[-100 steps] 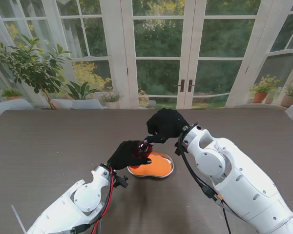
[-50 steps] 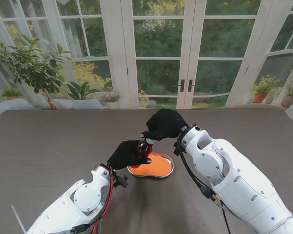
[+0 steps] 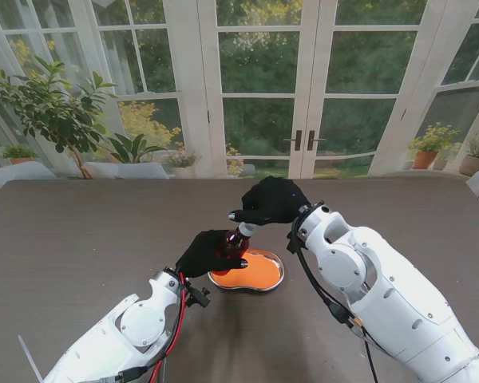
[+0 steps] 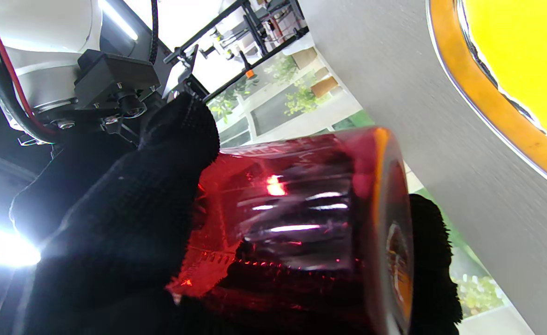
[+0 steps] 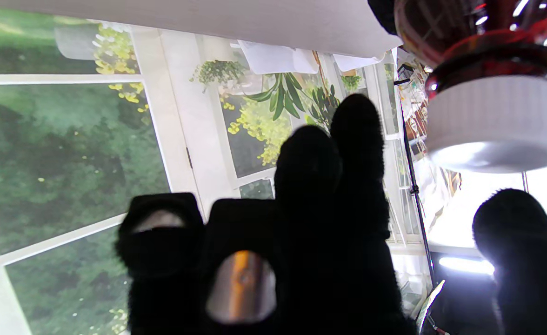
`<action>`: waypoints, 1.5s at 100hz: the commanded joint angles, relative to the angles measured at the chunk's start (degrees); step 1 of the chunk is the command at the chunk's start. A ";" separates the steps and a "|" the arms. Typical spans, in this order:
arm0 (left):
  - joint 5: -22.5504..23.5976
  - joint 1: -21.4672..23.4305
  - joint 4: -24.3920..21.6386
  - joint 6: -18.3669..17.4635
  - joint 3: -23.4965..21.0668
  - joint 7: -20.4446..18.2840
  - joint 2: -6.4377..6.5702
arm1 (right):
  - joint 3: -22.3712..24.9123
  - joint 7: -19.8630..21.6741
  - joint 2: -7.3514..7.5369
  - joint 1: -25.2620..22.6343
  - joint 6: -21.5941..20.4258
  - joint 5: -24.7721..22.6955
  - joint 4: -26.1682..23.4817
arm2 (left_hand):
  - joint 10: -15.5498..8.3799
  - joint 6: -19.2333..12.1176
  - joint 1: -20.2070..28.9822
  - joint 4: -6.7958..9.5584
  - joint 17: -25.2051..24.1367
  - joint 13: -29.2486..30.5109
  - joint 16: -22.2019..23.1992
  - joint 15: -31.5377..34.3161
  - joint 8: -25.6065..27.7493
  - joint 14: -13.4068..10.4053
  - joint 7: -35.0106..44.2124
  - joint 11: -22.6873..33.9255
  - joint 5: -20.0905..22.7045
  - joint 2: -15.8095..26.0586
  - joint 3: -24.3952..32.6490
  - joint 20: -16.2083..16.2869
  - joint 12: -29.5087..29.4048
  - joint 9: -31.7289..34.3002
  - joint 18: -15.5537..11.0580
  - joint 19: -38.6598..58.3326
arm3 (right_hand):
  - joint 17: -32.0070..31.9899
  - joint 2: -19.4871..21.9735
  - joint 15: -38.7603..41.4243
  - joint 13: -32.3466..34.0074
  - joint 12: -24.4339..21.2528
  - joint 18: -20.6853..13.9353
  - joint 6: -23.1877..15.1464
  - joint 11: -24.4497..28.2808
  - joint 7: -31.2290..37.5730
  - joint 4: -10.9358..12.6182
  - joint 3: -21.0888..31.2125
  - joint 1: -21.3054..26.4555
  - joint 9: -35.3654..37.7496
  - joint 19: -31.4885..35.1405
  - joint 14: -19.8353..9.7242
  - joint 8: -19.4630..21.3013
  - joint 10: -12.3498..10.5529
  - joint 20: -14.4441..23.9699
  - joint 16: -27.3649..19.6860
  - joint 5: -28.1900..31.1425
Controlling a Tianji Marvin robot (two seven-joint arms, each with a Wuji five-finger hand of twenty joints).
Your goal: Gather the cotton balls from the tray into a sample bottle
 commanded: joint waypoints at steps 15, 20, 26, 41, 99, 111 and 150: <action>-0.19 0.14 -0.53 0.19 -0.11 -1.26 -0.10 | 1.35 1.76 0.03 -0.80 0.50 0.95 -1.14 | -6.45 -16.24 9.37 -1.59 -1.32 -0.52 0.65 0.27 -0.02 -0.45 7.26 1.67 9.42 12.77 16.97 0.70 -0.06 4.51 -1.84 1.94 | -3.02 1.17 -4.71 -0.11 1.13 -0.06 3.03 -3.73 -8.50 2.46 -2.75 -1.10 -3.42 0.06 -1.01 -2.36 1.28 0.81 -3.34 -15.12; -0.20 0.15 -0.55 0.21 -0.13 -1.30 -0.09 | 1.92 1.68 -0.01 -1.09 0.16 1.56 -1.26 | -6.52 -16.32 9.33 -1.59 -1.27 -0.45 0.67 0.32 -0.02 -0.55 7.27 1.69 9.45 12.76 16.99 0.70 -0.04 4.56 -1.85 1.97 | -3.73 -1.26 -6.51 -0.07 1.22 -0.55 2.48 -3.74 -8.28 2.27 -0.84 -0.44 -5.07 -0.33 -1.13 -2.18 1.07 0.92 -4.11 -17.78; -0.20 0.18 -0.59 0.25 -0.16 -1.33 -0.07 | 2.71 1.46 -0.10 -1.45 -1.42 2.70 -1.19 | -6.50 -16.27 9.32 -1.59 -1.25 -0.45 0.67 0.33 -0.02 -0.62 7.27 1.67 9.47 12.82 16.99 0.71 -0.06 4.52 -1.83 1.98 | -4.11 -7.17 -7.94 -0.04 0.95 -0.79 1.66 -3.40 -7.45 1.43 5.16 0.31 -6.81 -0.56 -0.95 -2.52 0.83 1.15 -4.69 -20.57; -0.17 0.30 -0.71 0.36 -0.24 -1.38 -0.02 | 4.38 1.07 -0.07 -2.13 -4.90 3.89 -1.21 | -6.46 -16.31 9.37 -1.58 -1.29 -0.40 0.67 0.32 -0.02 -0.48 7.24 1.68 9.43 12.80 16.98 0.71 -0.07 4.55 -1.82 1.97 | -4.63 -16.34 -9.63 -0.04 0.85 -1.14 -3.44 -2.35 -5.08 0.17 13.61 1.43 -9.05 -0.95 -1.62 -3.48 0.15 1.25 -5.18 -20.59; -0.02 0.41 -0.79 0.42 -0.27 -1.61 0.09 | 5.60 8.21 1.26 -1.97 -11.04 8.32 -0.73 | -6.47 -16.23 9.34 -1.60 -1.27 -0.45 0.67 0.29 -0.02 -0.51 7.27 1.70 9.43 12.80 17.06 0.73 -0.08 4.55 -1.79 1.98 | -6.66 -41.13 -13.70 0.04 3.33 -1.65 -7.77 0.36 -7.41 -2.06 25.67 7.41 -15.45 -3.83 -3.54 -6.24 -0.43 1.54 -4.74 -18.94; -0.05 0.41 -0.80 0.42 -0.22 -1.65 0.09 | 4.96 5.93 1.05 -1.64 -11.59 5.67 0.01 | -6.48 -16.26 9.33 -1.61 -1.28 -0.47 0.67 0.30 0.00 -0.50 7.31 1.70 9.47 12.81 17.08 0.73 -0.09 4.54 -1.79 1.98 | -5.40 -45.98 -12.79 0.14 3.39 -1.92 -7.89 0.59 -7.26 -2.45 27.33 8.75 -14.75 -3.72 -4.76 -6.56 -0.99 1.35 -4.16 -18.55; -0.08 0.45 -0.78 0.42 -0.18 -1.52 0.05 | 3.84 3.01 0.63 -1.28 -11.66 3.68 1.04 | -6.41 -16.19 9.28 -1.64 -1.30 -0.52 0.69 0.31 0.04 -0.49 7.37 1.69 9.58 12.79 17.00 0.75 -0.09 4.51 -1.81 2.01 | -3.44 -48.89 -9.79 0.19 3.48 -1.53 -8.26 1.09 -4.84 -2.57 28.50 10.90 -12.05 -2.72 -5.25 -6.04 -1.38 1.10 -3.08 -14.21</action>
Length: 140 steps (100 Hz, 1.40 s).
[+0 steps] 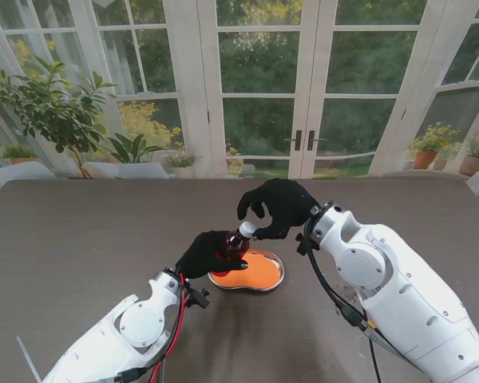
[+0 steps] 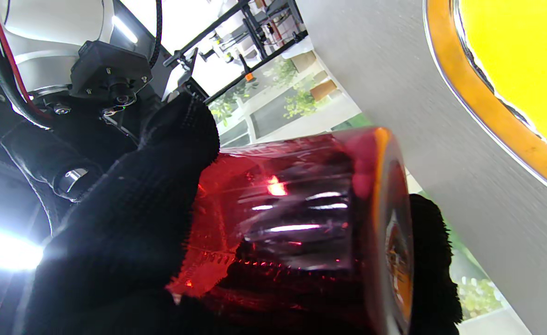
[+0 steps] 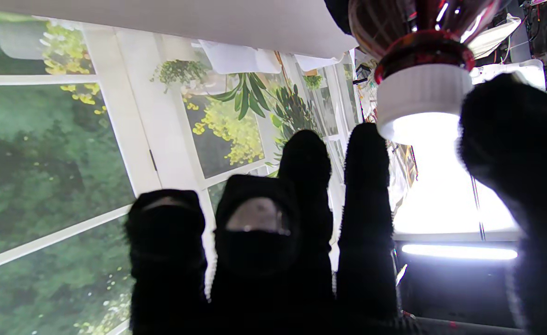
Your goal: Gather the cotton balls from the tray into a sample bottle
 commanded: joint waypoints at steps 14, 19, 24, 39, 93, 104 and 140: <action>-0.14 0.12 -0.27 0.07 0.00 -0.97 -0.17 | -0.48 -0.15 -0.38 -0.08 -0.14 -0.64 0.21 | -6.43 -16.27 9.27 -1.64 -1.24 -0.44 0.69 0.33 -0.01 -0.55 7.26 1.71 9.42 12.81 17.03 0.72 -0.08 4.52 -1.85 2.04 | 1.45 -3.14 3.11 0.88 1.14 -0.90 -1.51 1.41 1.49 -1.66 4.15 1.34 1.95 1.30 -2.19 -0.52 -1.41 0.90 1.18 2.27; -0.15 0.12 -0.27 0.06 -0.01 -0.96 -0.17 | -0.55 -0.37 -0.42 -0.08 -0.12 -0.71 0.24 | -6.40 -16.21 9.33 -1.63 -1.22 -0.45 0.69 0.32 -0.01 -0.52 7.25 1.70 9.39 12.79 17.04 0.72 -0.08 4.50 -1.85 2.05 | 1.64 -3.08 3.48 0.88 1.14 -0.78 -1.59 1.42 1.68 -1.61 4.20 1.76 2.23 1.43 -2.12 -0.39 -1.41 0.88 1.31 2.76; -0.14 0.13 -0.27 0.05 -0.02 -0.93 -0.17 | -0.63 -0.59 -0.47 -0.08 -0.07 -0.74 0.30 | -6.50 -16.20 9.29 -1.63 -1.19 -0.41 0.69 0.34 0.01 -0.63 7.31 1.71 9.48 12.81 17.03 0.73 -0.08 4.53 -1.87 2.07 | 1.85 -2.84 3.95 0.88 1.16 -0.70 -1.35 1.48 1.98 -1.58 4.18 1.85 2.65 1.60 -2.10 -0.17 -1.40 0.86 1.47 3.33; -0.10 0.13 -0.27 0.06 -0.03 -0.93 -0.17 | -0.81 -0.86 -0.55 -0.04 0.13 -0.69 0.41 | -6.43 -16.13 9.34 -1.63 -1.24 -0.43 0.69 0.31 0.01 -0.55 7.32 1.72 9.49 12.76 17.01 0.72 -0.08 4.58 -1.83 2.03 | 2.33 -1.81 4.91 0.84 1.19 -0.59 -0.89 1.52 2.74 -1.40 4.09 2.31 3.68 2.02 -1.90 0.48 -1.36 0.73 1.75 4.89; -0.26 -0.27 0.01 -0.11 0.34 -0.95 -0.27 | -1.37 -0.75 -0.65 0.13 1.72 -0.44 0.14 | -6.48 -16.22 9.32 -1.63 -1.16 -0.44 0.69 0.32 -0.01 -0.65 7.26 1.70 9.40 12.77 17.00 0.72 -0.11 4.56 -1.84 2.06 | 2.90 4.63 7.72 0.77 1.73 0.30 3.02 1.85 9.91 -7.67 1.50 -2.23 7.04 3.37 -0.99 -2.47 -0.61 0.67 2.43 11.52; -0.25 -0.35 0.04 -0.14 0.35 -0.96 -0.27 | -1.57 -0.91 -0.67 0.21 2.22 -0.86 0.00 | -6.45 -16.22 9.32 -1.63 -1.19 -0.47 0.68 0.30 0.00 -0.58 7.29 1.70 9.44 12.78 17.01 0.71 -0.11 4.53 -1.90 2.03 | 3.41 5.42 8.83 0.79 1.82 0.43 4.01 2.12 11.60 -7.68 0.79 -2.77 8.30 3.80 -0.93 -1.67 -0.62 0.68 2.82 13.11; -0.25 -0.11 -0.21 -0.05 0.12 -0.94 -0.23 | -2.95 0.68 -0.57 0.74 5.68 -0.92 -0.90 | -6.40 -16.18 9.30 -1.65 -1.18 -0.44 0.69 0.31 0.00 -0.57 7.28 1.70 9.41 12.75 17.00 0.71 -0.11 4.52 -1.83 2.03 | 5.35 17.88 13.16 0.73 2.64 1.24 6.88 3.27 13.03 -0.51 -4.60 -6.59 14.50 5.71 -1.04 6.46 -0.09 0.65 4.29 19.58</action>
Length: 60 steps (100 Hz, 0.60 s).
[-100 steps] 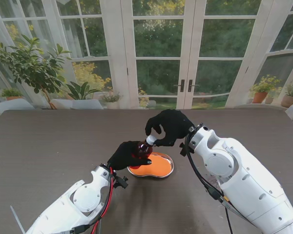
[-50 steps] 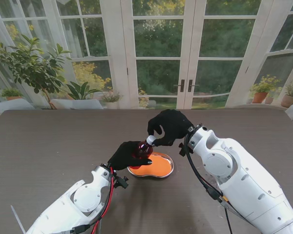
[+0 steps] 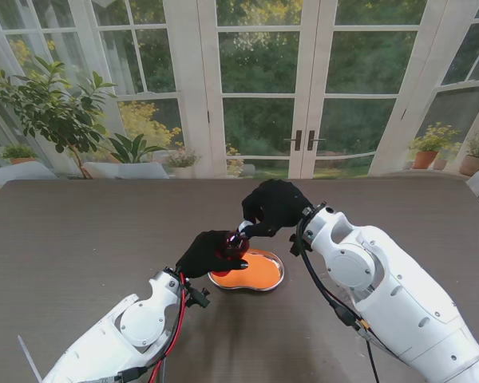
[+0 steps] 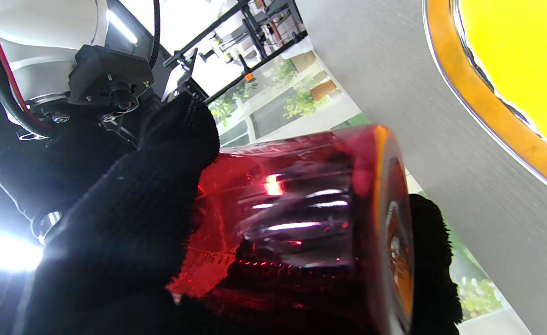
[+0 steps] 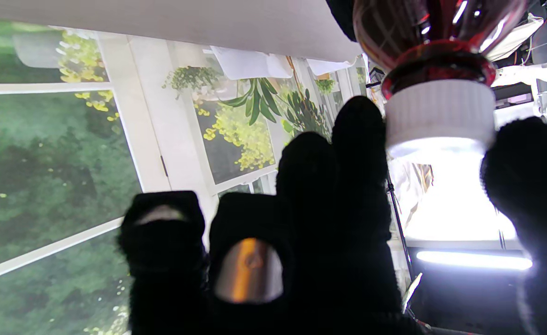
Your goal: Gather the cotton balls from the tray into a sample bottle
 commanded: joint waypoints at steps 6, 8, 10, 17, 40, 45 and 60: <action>-0.11 0.29 -0.61 0.05 -0.22 -1.02 -0.19 | -0.49 1.69 -0.14 0.09 0.93 0.15 -0.58 | -6.35 -16.15 9.32 -1.64 -1.19 -0.48 0.68 0.27 0.00 -0.51 7.28 1.68 9.40 12.81 17.02 0.69 -0.10 4.47 -1.87 2.03 | 1.61 2.99 4.28 0.18 0.98 1.41 1.39 1.88 1.99 2.93 -0.75 -0.64 5.96 3.88 -1.75 3.01 0.39 0.66 1.56 4.27; -0.11 0.31 -0.64 0.06 -0.24 -1.04 -0.18 | -0.53 1.73 -0.13 0.12 1.02 0.10 -0.58 | -6.37 -16.17 9.33 -1.63 -1.19 -0.47 0.68 0.27 -0.01 -0.49 7.27 1.67 9.39 12.83 17.03 0.69 -0.10 4.47 -1.86 2.03 | 1.84 3.43 4.59 0.19 1.02 1.45 1.30 1.92 2.15 2.96 -1.00 -0.78 6.51 4.00 -1.76 3.23 0.43 0.66 1.67 4.79; -0.13 0.33 -0.67 0.07 -0.27 -1.06 -0.17 | -0.57 1.78 -0.12 0.14 1.14 0.05 -0.58 | -6.31 -16.14 9.36 -1.63 -1.19 -0.47 0.68 0.27 0.00 -0.46 7.29 1.70 9.43 12.75 17.04 0.69 -0.09 4.52 -1.84 2.02 | 1.91 3.63 4.68 0.19 1.03 1.47 1.30 1.92 2.18 2.97 -1.09 -0.85 6.67 4.03 -1.79 3.29 0.44 0.66 1.71 4.91; -0.14 0.35 -0.71 0.05 -0.31 -1.09 -0.15 | -0.67 1.96 -0.11 0.12 1.67 0.05 -0.66 | -6.41 -16.25 9.31 -1.63 -1.19 -0.49 0.68 0.26 -0.02 -0.56 7.28 1.70 9.43 12.79 17.02 0.69 -0.10 4.54 -1.83 2.02 | 2.30 5.46 5.44 0.14 1.39 1.83 1.78 2.02 2.38 3.18 -2.35 -0.94 7.56 4.40 -1.55 3.96 0.78 0.66 2.00 5.82; -0.26 0.38 -0.80 0.06 -0.37 -1.25 -0.11 | -0.84 2.00 -0.13 -0.18 3.22 -0.33 -1.07 | -6.40 -16.09 9.31 -1.65 -1.21 -0.41 0.70 0.30 -0.03 -0.52 7.27 1.67 9.42 12.76 17.04 0.69 -0.10 4.44 -1.82 2.01 | 4.36 13.98 8.86 0.07 1.60 3.31 3.11 11.22 9.65 4.34 -6.81 -0.86 8.31 5.81 -0.97 7.00 2.32 0.42 3.36 7.76; -0.28 0.41 -0.85 0.10 -0.39 -1.27 -0.10 | -0.94 1.90 -0.13 -0.20 3.45 -0.52 -1.12 | -6.40 -16.12 9.30 -1.65 -1.22 -0.52 0.68 0.24 -0.03 -0.48 7.28 1.67 9.43 12.77 17.03 0.69 -0.10 4.46 -1.83 2.01 | 5.10 16.30 9.97 0.04 0.98 3.72 3.54 13.93 12.12 4.65 -7.86 -0.89 8.39 6.23 -0.33 7.06 2.80 0.32 3.81 8.06; -0.24 0.42 -0.89 0.11 -0.42 -1.35 -0.06 | -1.36 1.26 -0.24 -0.22 3.90 -0.99 -1.01 | -6.46 -16.29 9.27 -1.66 -1.22 -0.48 0.69 0.26 -0.05 -0.55 7.27 1.70 9.41 12.78 17.04 0.70 -0.10 4.54 -1.83 2.02 | 5.99 23.16 11.58 -0.04 -0.22 4.24 4.39 17.77 15.75 5.46 -10.41 -1.28 8.52 6.80 0.84 6.55 3.73 0.09 4.44 8.53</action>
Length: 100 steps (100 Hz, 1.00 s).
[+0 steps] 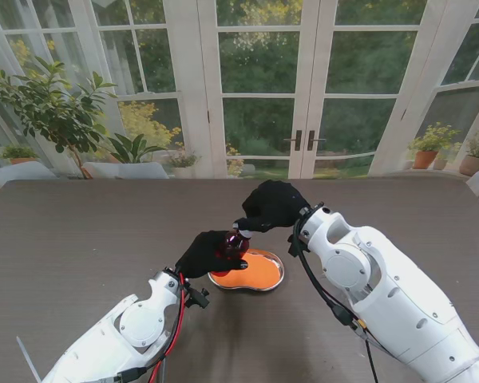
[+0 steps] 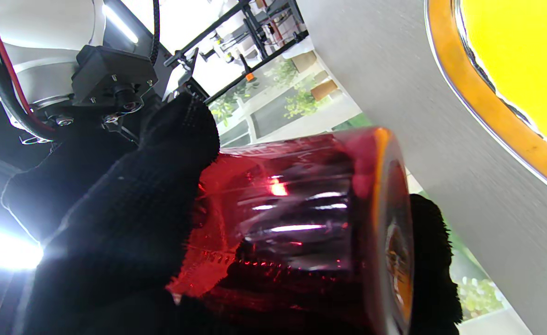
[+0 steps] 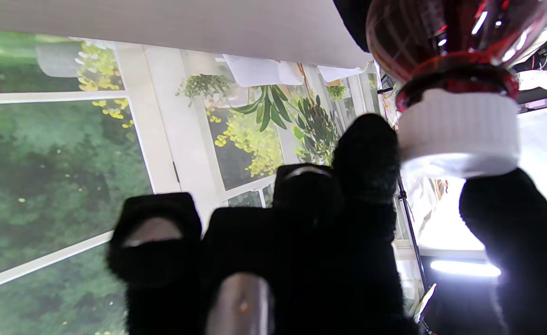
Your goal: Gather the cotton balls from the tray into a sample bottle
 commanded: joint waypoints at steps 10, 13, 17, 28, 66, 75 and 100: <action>-0.18 0.10 -0.48 0.08 -0.14 -1.12 -0.11 | -0.51 0.11 -0.27 -0.35 0.50 -0.68 -0.16 | -6.45 -16.21 9.30 -1.65 -1.22 -0.49 0.68 0.24 -0.04 -0.49 7.29 1.69 9.44 12.72 17.07 0.69 -0.09 4.52 -1.84 2.02 | 2.02 6.73 5.10 -0.22 -1.00 3.22 4.89 6.41 5.13 3.24 -2.09 -1.27 5.69 4.57 -0.52 1.04 3.52 0.00 1.30 4.07; -0.15 0.10 -0.47 0.07 -0.14 -1.11 -0.11 | -0.51 -0.05 -0.27 -0.37 0.60 -0.91 -0.18 | -6.41 -16.26 9.25 -1.66 -1.20 -0.51 0.68 0.24 -0.04 -0.58 7.28 1.66 9.41 12.77 17.05 0.69 -0.10 4.46 -1.85 2.03 | 2.02 7.64 5.10 -0.23 -1.06 3.25 4.89 6.49 5.17 3.30 -2.22 -1.56 5.67 4.57 -0.52 0.96 3.54 -0.01 1.30 4.02; -0.13 0.10 -0.45 0.07 -0.14 -1.09 -0.12 | -0.48 -0.20 -0.27 -0.39 0.68 -1.18 -0.20 | -6.45 -16.18 9.28 -1.66 -1.18 -0.52 0.68 0.25 -0.05 -0.58 7.27 1.68 9.40 12.79 17.07 0.69 -0.09 4.50 -1.91 2.03 | 2.02 9.24 5.03 -0.24 -1.26 3.26 4.81 6.46 5.10 3.38 -2.70 -2.30 5.63 4.58 -0.47 0.77 3.62 -0.04 1.27 3.95; -0.18 0.09 -0.40 0.05 -0.09 -1.02 -0.16 | -0.14 -0.38 -0.19 -0.62 1.19 -2.10 -0.55 | -6.45 -16.17 9.26 -1.67 -1.23 -0.51 0.69 0.27 -0.04 -0.54 7.30 1.68 9.42 12.77 17.04 0.68 -0.08 4.47 -1.86 2.00 | 0.32 14.91 2.94 -0.19 -3.16 2.76 4.46 2.46 0.49 3.97 -6.17 -4.95 5.50 3.81 -0.58 -2.27 2.49 0.05 0.35 3.40; -0.16 0.13 -0.33 0.05 0.03 -0.82 -0.23 | 2.80 -0.31 -0.03 -1.89 -0.10 -1.83 -2.05 | -6.38 -16.23 9.28 -1.68 -1.22 -0.55 0.69 0.25 -0.04 -0.56 7.30 1.66 9.37 12.78 17.05 0.69 -0.08 4.44 -1.86 2.01 | -7.39 9.30 -12.25 -0.03 -0.67 -2.19 0.03 -16.09 -24.30 3.27 -7.29 -4.26 -3.74 -0.11 -1.57 -5.32 -0.29 0.91 -6.15 -18.40; -0.17 0.10 -0.29 0.02 0.09 -0.85 -0.23 | 3.60 0.39 0.06 -1.66 -3.47 -0.15 -1.52 | -6.20 -16.15 9.26 -1.69 -1.22 -0.55 0.70 0.26 -0.03 -0.46 7.30 1.61 9.38 12.80 17.02 0.69 -0.09 4.33 -1.86 2.01 | -8.43 0.24 -16.05 0.10 -0.72 -4.39 -2.32 -15.89 -24.03 2.44 0.88 -2.93 -7.84 -1.97 -3.73 -4.79 -1.51 0.28 -7.24 -22.47; -0.25 0.02 -0.20 -0.01 0.25 -0.87 -0.27 | 4.51 3.61 0.53 -0.94 -8.41 3.61 -0.24 | -6.34 -16.19 9.29 -1.68 -1.24 -0.49 0.71 0.29 -0.03 -0.56 7.32 1.65 9.40 12.80 17.02 0.70 -0.08 4.39 -1.79 2.00 | -9.67 -15.75 -20.29 0.10 -1.51 -5.20 -4.31 -14.52 -24.20 0.67 10.73 -0.99 -13.45 -4.36 -4.44 -7.83 -1.50 -0.31 -7.76 -26.33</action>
